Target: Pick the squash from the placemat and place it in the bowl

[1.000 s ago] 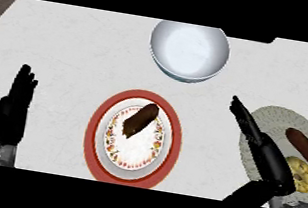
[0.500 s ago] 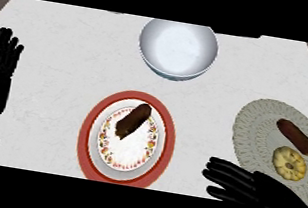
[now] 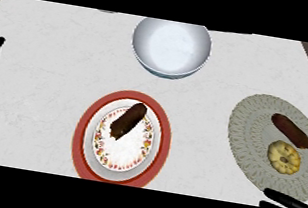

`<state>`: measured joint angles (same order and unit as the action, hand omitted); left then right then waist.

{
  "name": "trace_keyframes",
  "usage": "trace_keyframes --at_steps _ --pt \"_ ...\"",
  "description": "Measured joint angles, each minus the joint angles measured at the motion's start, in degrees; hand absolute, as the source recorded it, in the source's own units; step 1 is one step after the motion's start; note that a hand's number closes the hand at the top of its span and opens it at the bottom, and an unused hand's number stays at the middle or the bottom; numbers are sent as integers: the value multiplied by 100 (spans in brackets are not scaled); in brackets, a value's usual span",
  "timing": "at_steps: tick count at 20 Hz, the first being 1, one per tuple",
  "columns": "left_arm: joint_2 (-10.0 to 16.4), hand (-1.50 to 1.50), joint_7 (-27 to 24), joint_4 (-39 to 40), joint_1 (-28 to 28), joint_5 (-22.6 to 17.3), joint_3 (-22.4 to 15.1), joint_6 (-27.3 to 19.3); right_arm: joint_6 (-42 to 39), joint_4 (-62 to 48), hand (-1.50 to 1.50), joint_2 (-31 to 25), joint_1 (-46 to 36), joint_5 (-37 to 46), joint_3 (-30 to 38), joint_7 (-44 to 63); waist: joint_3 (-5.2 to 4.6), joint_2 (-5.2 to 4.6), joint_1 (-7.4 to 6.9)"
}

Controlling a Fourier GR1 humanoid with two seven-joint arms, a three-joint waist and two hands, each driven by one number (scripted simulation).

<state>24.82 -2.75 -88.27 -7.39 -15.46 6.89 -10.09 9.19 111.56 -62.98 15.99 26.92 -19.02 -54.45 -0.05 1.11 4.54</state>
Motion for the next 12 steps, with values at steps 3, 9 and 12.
trace_keyframes --at_steps 3,9,12 --pt "57 0 9 -52 52 -47 80 57 220 300 -150 -471 458 217 615 290 -8 11 37" --pt "138 0 33 12 56 -111 201 155 145 755 -150 -1251 1141 1138 1533 1234 -21 9 71" --pt "77 0 -77 127 29 -113 213 189 41 888 -150 -1442 1523 1704 1878 1575 -19 0 74"
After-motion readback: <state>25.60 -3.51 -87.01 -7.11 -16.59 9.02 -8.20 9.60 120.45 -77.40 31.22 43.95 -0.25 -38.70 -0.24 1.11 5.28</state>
